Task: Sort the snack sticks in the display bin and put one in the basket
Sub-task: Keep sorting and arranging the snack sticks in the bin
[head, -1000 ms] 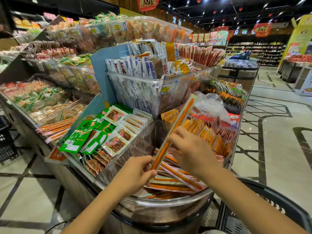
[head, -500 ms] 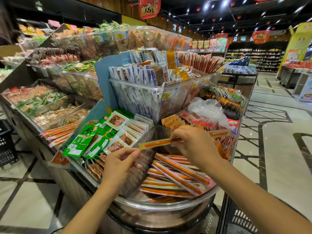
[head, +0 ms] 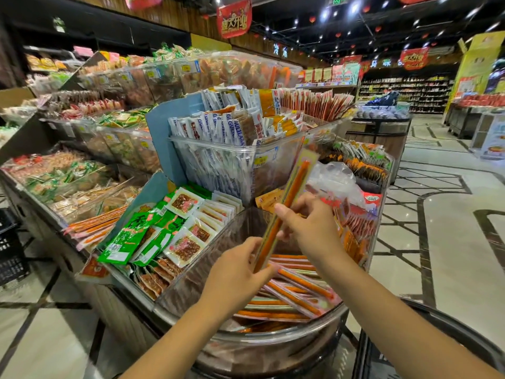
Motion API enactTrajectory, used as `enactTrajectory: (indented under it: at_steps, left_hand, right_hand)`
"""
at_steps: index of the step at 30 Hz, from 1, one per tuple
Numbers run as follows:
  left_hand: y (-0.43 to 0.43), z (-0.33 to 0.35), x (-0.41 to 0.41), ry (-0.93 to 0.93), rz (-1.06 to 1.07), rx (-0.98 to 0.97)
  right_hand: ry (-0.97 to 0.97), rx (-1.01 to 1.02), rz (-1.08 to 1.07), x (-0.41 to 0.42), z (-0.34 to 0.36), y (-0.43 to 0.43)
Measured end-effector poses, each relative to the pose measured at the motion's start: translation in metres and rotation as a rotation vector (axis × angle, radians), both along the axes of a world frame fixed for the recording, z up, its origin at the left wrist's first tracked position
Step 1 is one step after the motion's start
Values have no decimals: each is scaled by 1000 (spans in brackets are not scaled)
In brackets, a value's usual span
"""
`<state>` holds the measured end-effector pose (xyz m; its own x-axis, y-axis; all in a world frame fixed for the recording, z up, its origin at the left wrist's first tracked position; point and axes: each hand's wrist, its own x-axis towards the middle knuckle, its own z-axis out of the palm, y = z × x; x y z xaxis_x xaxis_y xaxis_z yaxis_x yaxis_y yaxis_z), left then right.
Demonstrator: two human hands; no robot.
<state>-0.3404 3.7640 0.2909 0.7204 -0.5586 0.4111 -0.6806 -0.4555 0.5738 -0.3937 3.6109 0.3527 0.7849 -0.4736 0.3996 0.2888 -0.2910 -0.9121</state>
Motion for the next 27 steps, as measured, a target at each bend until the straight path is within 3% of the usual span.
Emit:
enactTrajectory:
  at_steps: [3, 13, 22, 27]
  left_hand:
    - [-2, -9, 2, -155, 62, 161]
    - [0, -25, 21, -262, 65, 508]
    - [-21, -30, 63, -334, 170, 525]
    - [-47, -41, 83, -363, 159, 556]
  right_hand:
    - [42, 13, 11, -3, -12, -4]
    - [-27, -245, -239, -6, -33, -49]
    - [97, -697, -339, -16, -70, -64]
    - [187, -926, -516, -18, -82, -65]
